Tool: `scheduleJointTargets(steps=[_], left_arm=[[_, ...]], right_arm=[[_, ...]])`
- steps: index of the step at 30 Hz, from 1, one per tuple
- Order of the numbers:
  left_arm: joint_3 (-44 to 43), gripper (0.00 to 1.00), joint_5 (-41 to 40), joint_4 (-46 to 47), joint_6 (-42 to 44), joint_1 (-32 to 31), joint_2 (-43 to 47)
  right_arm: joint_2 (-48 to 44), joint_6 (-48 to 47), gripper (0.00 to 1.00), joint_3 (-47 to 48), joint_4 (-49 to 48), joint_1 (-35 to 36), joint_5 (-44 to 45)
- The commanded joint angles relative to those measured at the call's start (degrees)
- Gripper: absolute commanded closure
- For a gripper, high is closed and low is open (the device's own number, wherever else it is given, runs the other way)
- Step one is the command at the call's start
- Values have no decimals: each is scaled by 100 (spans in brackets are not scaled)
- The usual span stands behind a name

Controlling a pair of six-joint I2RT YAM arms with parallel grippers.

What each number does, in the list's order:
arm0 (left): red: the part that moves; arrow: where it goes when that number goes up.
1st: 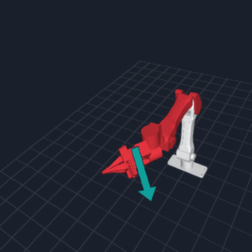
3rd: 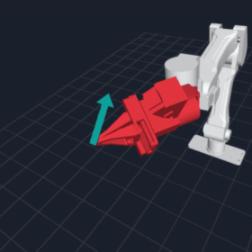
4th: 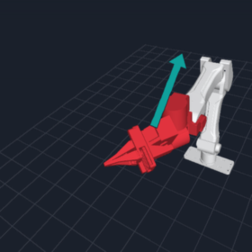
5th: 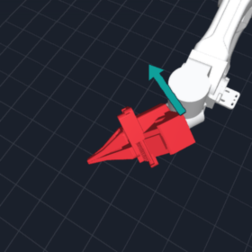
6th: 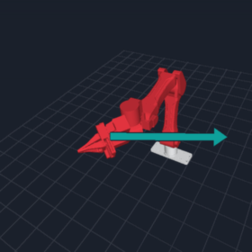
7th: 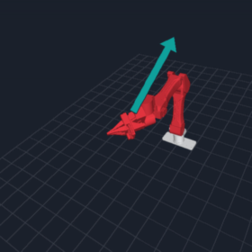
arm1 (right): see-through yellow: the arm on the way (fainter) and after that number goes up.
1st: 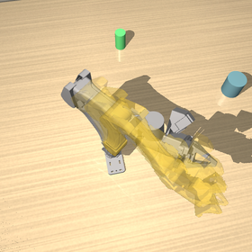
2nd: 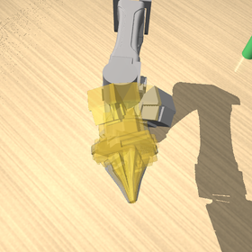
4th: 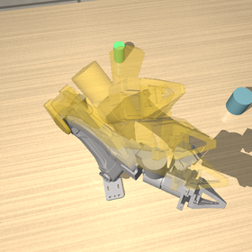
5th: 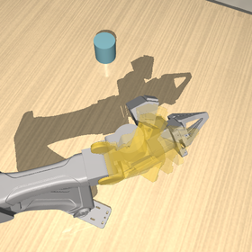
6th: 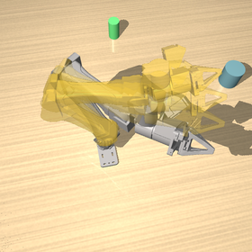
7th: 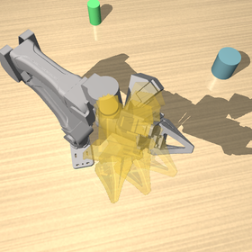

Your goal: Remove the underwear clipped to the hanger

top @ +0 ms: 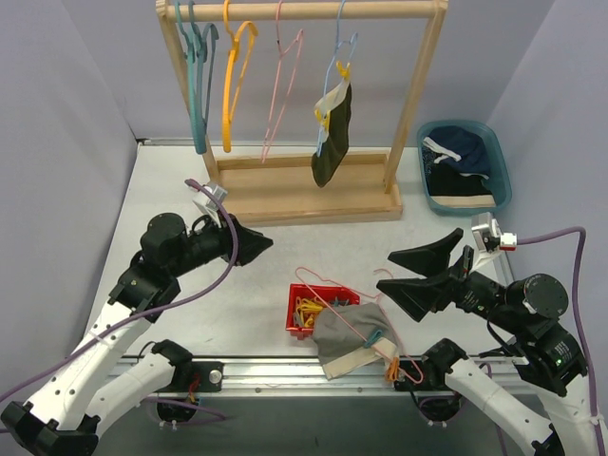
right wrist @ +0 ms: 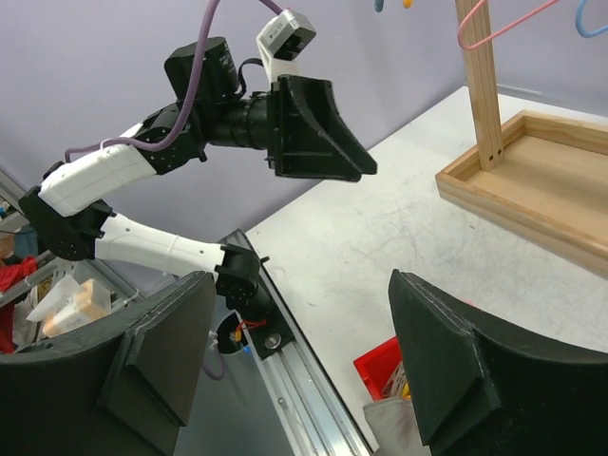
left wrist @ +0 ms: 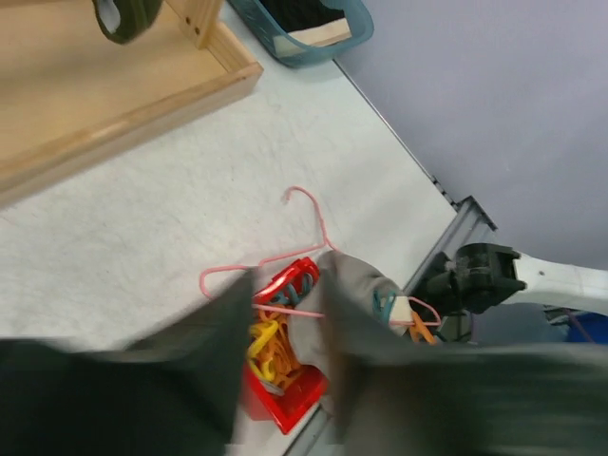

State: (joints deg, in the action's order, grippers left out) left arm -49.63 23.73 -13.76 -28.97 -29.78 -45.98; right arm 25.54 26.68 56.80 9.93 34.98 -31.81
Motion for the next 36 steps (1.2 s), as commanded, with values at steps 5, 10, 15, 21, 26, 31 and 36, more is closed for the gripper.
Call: scheduleJointTargets(steps=[5,10,15,21,26,31,36], left_arm=[[41,97,-711,75,173,51,387],[93,29,-773,119,67,51,475],[129,22,-369,198,93,60,423],[93,22,-219,225,67,60,379],[58,20,-237,181,6,60,326],[6,16,0,180,-91,78,203],[32,12,272,478,-275,113,273]], right_arm=[[-14,-75,25,-2,-176,44,123],[-5,-75,24,-46,-176,44,158],[83,-110,23,-81,-10,44,481],[206,-154,20,-116,272,44,887],[241,-119,18,-186,325,44,1159],[241,-101,14,-230,325,44,1248],[250,-101,13,-248,325,44,1248]])
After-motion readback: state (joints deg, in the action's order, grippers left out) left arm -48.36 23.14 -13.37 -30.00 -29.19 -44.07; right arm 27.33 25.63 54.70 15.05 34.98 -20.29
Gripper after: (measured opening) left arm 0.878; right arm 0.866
